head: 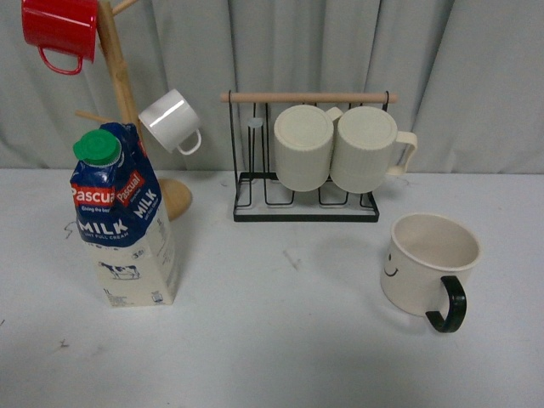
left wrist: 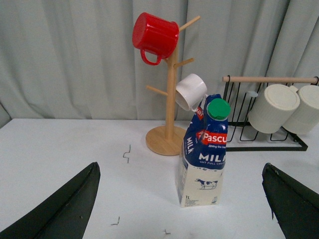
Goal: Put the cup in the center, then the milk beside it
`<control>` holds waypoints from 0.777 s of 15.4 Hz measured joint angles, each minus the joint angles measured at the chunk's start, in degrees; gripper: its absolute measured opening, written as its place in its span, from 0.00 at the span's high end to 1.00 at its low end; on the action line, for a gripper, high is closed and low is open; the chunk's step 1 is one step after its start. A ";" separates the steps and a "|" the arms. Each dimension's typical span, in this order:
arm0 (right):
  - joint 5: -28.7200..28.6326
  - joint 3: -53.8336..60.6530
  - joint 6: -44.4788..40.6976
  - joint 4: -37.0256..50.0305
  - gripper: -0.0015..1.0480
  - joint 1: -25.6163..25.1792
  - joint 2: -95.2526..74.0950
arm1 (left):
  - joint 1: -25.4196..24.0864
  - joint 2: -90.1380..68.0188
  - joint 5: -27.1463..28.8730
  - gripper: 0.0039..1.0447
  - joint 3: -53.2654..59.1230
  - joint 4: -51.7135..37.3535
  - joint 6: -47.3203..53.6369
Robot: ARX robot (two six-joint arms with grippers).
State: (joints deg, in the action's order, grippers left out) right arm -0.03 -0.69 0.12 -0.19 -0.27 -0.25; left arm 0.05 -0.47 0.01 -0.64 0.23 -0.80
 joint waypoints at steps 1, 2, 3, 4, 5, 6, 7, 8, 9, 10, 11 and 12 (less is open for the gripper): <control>0.02 0.00 0.00 -0.02 0.06 0.00 0.00 | 0.00 0.00 0.02 0.06 0.00 -0.02 0.00; 0.00 0.00 0.00 0.00 0.06 0.00 0.00 | 0.00 0.00 0.02 0.06 0.00 0.00 0.00; 0.02 0.00 0.02 -0.02 0.06 0.00 0.00 | 0.00 0.00 0.02 0.06 0.00 0.00 0.00; 0.00 0.00 0.00 0.00 0.06 0.00 0.00 | 0.00 0.00 0.02 0.06 0.00 -0.02 0.00; 0.02 0.00 0.02 -0.02 0.06 0.00 0.00 | 0.00 0.00 0.00 0.06 0.00 0.00 0.00; 0.02 0.00 0.02 0.00 0.06 0.00 0.00 | 0.00 0.00 0.02 0.06 0.00 0.00 0.00; 0.02 0.00 0.00 0.00 0.06 0.00 0.00 | 0.00 0.00 0.02 0.06 0.00 -0.02 0.00; 0.00 0.00 0.00 -0.02 0.06 0.00 0.00 | 0.00 0.00 0.02 0.06 0.00 -0.02 0.00; 0.02 0.00 0.02 0.00 0.06 0.00 0.00 | 0.00 0.00 0.02 0.06 0.00 0.00 0.00; 0.02 0.00 0.02 0.00 0.06 0.00 0.00 | 0.00 0.00 0.00 0.06 0.00 -0.02 0.00; 0.02 0.00 0.00 0.00 0.06 0.00 0.00 | 0.00 0.00 0.02 0.06 0.00 0.00 0.00; 0.00 0.00 0.00 0.00 0.06 0.00 0.00 | 0.00 0.00 0.02 0.06 0.00 -0.02 0.00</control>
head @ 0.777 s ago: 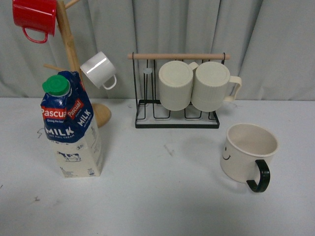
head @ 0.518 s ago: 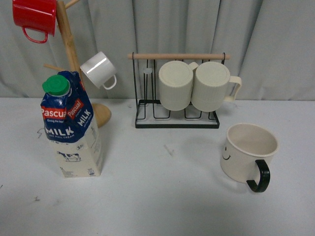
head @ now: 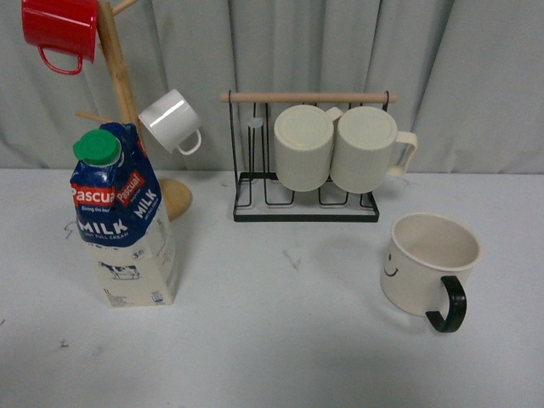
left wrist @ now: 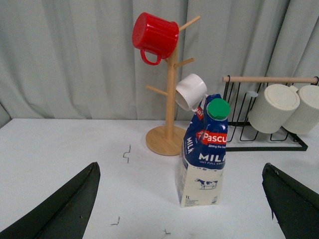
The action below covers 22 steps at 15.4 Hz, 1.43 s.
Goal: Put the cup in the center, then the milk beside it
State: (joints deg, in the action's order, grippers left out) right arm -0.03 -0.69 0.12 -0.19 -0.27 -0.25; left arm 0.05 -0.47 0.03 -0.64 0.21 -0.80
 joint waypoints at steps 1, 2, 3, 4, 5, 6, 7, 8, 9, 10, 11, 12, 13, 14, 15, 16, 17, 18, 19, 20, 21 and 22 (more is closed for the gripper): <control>0.00 0.00 0.00 0.00 0.06 0.00 0.00 | 0.00 0.00 0.00 0.06 0.00 0.02 0.00; 0.02 0.00 0.00 -0.02 0.06 0.00 0.00 | 0.00 0.00 0.00 0.06 0.00 0.00 0.00; 0.02 0.00 0.02 0.00 0.06 0.00 0.00 | 0.00 0.00 0.00 0.06 0.00 0.02 0.00; 0.02 0.00 0.00 0.00 0.06 0.00 0.00 | 0.00 0.00 -0.02 0.06 0.00 0.00 0.00; 0.00 0.00 0.02 0.00 0.06 0.00 0.00 | 0.00 0.00 0.00 0.06 0.00 0.02 0.00; 0.02 0.00 0.00 0.00 0.06 0.00 0.00 | 0.00 0.00 0.00 0.06 0.00 0.00 0.00; -1.79 -0.26 0.00 -1.33 0.06 -0.59 -0.37 | 0.00 0.00 -0.02 0.06 0.00 0.02 0.00; -11.43 -1.36 -0.02 0.57 0.06 -4.92 -7.17 | 0.00 0.00 -0.04 0.06 0.00 -0.02 0.00; -14.08 -2.67 0.02 6.49 0.06 -6.88 -15.47 | 0.00 0.00 0.00 0.06 0.00 -0.04 0.00; -14.23 -4.50 0.11 15.58 0.06 -6.75 -24.24 | 0.00 0.00 -0.02 0.06 0.00 0.02 0.00; -11.87 -7.19 0.55 24.09 0.06 -5.90 -34.14 | 0.00 0.00 -0.02 0.06 0.00 0.00 0.00; -9.51 -10.25 1.36 30.58 0.06 -4.94 -43.34 | 0.00 0.00 -0.02 0.06 0.00 -0.02 0.00; -6.34 -14.60 2.01 36.41 0.06 -3.82 -54.36 | 0.00 0.00 -0.02 0.06 0.00 0.00 0.00; -3.28 -20.44 3.21 35.82 0.06 -2.99 -64.81 | 0.00 0.00 -0.02 0.06 0.00 0.00 0.00; -1.40 -25.70 4.44 32.46 0.06 -2.21 -73.16 | 0.00 0.00 -0.02 0.06 0.00 0.00 0.00; 0.33 -31.52 5.27 28.20 0.06 -0.76 -81.92 | 0.00 0.00 -0.02 0.06 0.00 0.00 0.00; 0.63 -37.13 6.60 23.21 0.06 0.70 -89.39 | 0.00 0.00 -0.04 0.06 0.00 0.00 0.00; 1.20 -42.01 8.00 18.25 0.06 2.14 -94.99 | 0.00 0.00 -0.02 0.06 0.00 0.00 0.00; 1.22 -45.51 8.66 14.71 0.06 3.23 -98.68 | 0.00 0.00 -0.02 0.06 0.00 0.00 0.00; 1.53 -48.59 9.27 12.04 0.06 4.24 -101.85 | 0.00 0.00 -0.02 0.06 0.00 0.00 0.00; 1.49 -53.55 9.73 6.29 0.06 4.92 -105.96 | 0.00 0.00 -0.02 0.06 0.00 0.00 0.00; 2.29 -57.40 10.38 2.27 0.06 5.22 -109.85 | 0.00 0.00 -0.02 0.06 0.00 0.00 0.00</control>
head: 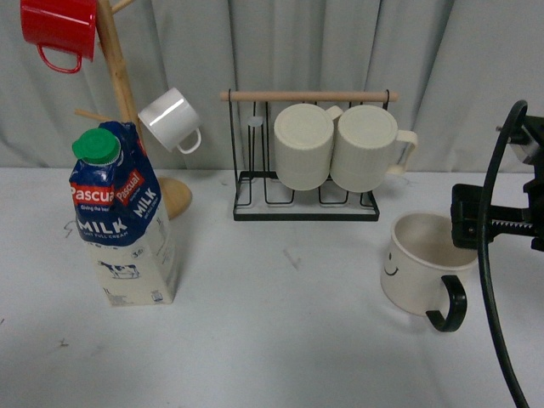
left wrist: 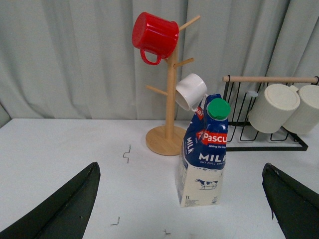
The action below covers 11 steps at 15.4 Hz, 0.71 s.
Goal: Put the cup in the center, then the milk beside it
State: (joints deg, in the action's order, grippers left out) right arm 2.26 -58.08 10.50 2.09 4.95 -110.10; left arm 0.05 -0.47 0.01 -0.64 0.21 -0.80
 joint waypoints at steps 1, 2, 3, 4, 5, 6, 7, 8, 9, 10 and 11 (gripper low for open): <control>-0.35 -1.53 1.09 -1.64 0.06 0.33 -2.16 | 0.00 0.00 0.00 0.06 0.00 0.00 0.00; -0.57 -2.19 1.66 -1.79 0.06 0.72 -2.95 | 0.00 0.00 0.00 0.06 0.00 -0.02 0.00; -0.61 -2.78 1.99 -2.05 0.08 0.79 -3.43 | 0.00 0.00 -0.02 0.06 0.00 0.00 0.00; -0.55 -3.26 2.14 -2.08 0.20 1.09 -3.87 | 0.00 0.00 0.00 0.06 0.00 -0.02 0.00; -0.55 -3.50 2.14 -2.05 0.27 1.11 -4.13 | 0.00 0.00 -0.02 0.06 0.00 0.02 0.00; -0.52 -3.58 2.16 -1.92 0.37 1.11 -4.31 | 0.00 0.00 0.00 0.06 0.00 0.00 0.00; -0.48 -3.58 2.16 -1.86 0.50 1.11 -4.31 | 0.00 0.00 0.00 0.06 0.00 0.00 0.00; -0.44 -3.58 2.19 -1.57 0.62 1.11 -4.31 | 0.00 0.00 0.00 0.06 0.00 0.00 0.00; -0.33 -3.58 2.21 -1.57 0.70 1.11 -4.31 | 0.00 0.00 0.00 0.06 0.00 0.00 0.00; -0.33 -3.58 2.40 -1.60 0.79 1.11 -4.31 | 0.00 0.00 0.00 0.06 0.00 0.00 0.00; -0.33 -3.58 2.49 -1.53 0.90 1.16 -4.31 | 0.00 0.00 0.00 0.06 0.00 0.00 0.00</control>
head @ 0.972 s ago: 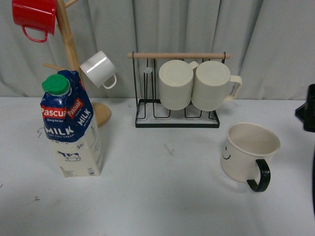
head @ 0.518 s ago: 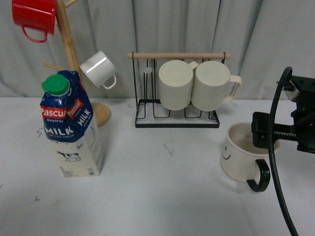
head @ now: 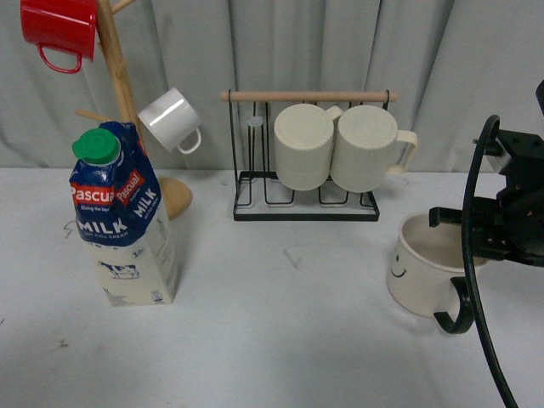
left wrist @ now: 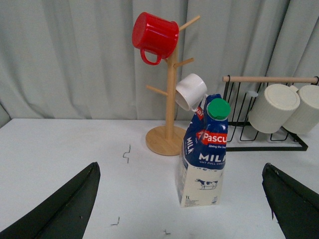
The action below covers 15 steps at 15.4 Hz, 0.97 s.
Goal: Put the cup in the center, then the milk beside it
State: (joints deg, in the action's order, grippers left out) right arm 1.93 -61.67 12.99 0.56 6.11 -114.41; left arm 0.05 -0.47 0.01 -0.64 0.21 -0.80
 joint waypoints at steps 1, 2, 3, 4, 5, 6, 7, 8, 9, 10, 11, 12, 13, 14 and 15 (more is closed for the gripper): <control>-0.35 0.11 0.28 -0.09 0.97 0.02 0.44 | 0.00 0.00 0.00 0.06 0.00 -0.02 0.00; -0.37 0.44 0.52 -0.15 0.97 0.33 0.98 | 0.00 0.00 0.00 0.06 0.00 0.00 0.00; -0.46 0.70 0.55 -0.17 0.97 0.28 1.31 | 0.00 0.00 0.00 0.06 0.00 0.00 0.00; -0.50 1.05 0.61 -0.15 0.97 0.35 1.70 | 0.00 0.00 0.00 0.06 0.00 0.00 0.00; -0.55 1.62 0.74 -0.13 0.97 0.48 2.43 | 0.00 0.00 0.00 0.06 0.00 0.00 0.00; -0.72 2.78 1.07 -0.68 0.97 1.18 4.33 | 0.00 0.00 0.00 0.06 0.00 0.00 0.00; -0.81 3.45 1.64 -1.33 0.97 2.45 6.32 | 0.00 0.00 0.00 0.06 0.00 0.00 0.00; -0.85 3.50 2.45 -1.27 0.97 4.35 7.93 | 0.00 0.00 0.00 0.06 0.00 0.00 0.00; -0.46 3.43 3.15 -1.27 0.97 7.10 8.85 | 0.00 0.00 0.00 0.06 0.00 0.00 0.00; 0.55 2.89 3.98 -2.54 0.97 9.46 8.70 | 0.00 0.00 0.00 0.06 0.00 0.00 0.00; 1.38 2.19 4.98 -3.74 0.97 11.76 8.11 | 0.00 0.00 0.00 0.06 0.00 0.00 0.00; 2.45 0.66 5.77 -4.28 0.97 13.60 6.84 | 0.00 0.00 0.00 0.06 0.00 0.00 0.00; 3.85 -1.66 6.86 -4.59 0.97 15.19 5.60 | 0.00 0.00 0.00 0.06 0.00 -0.02 0.00; 4.87 -3.82 7.87 -5.27 0.97 16.44 4.26 | 0.00 0.00 0.00 0.06 0.00 0.00 0.00; 5.75 -5.62 8.83 -5.92 0.97 17.25 2.95 | 0.00 0.00 -0.02 0.06 0.00 0.02 0.00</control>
State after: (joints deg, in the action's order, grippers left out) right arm 7.68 -67.29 21.82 -5.37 23.35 -111.46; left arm 0.05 -0.47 -0.01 -0.64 0.23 -0.80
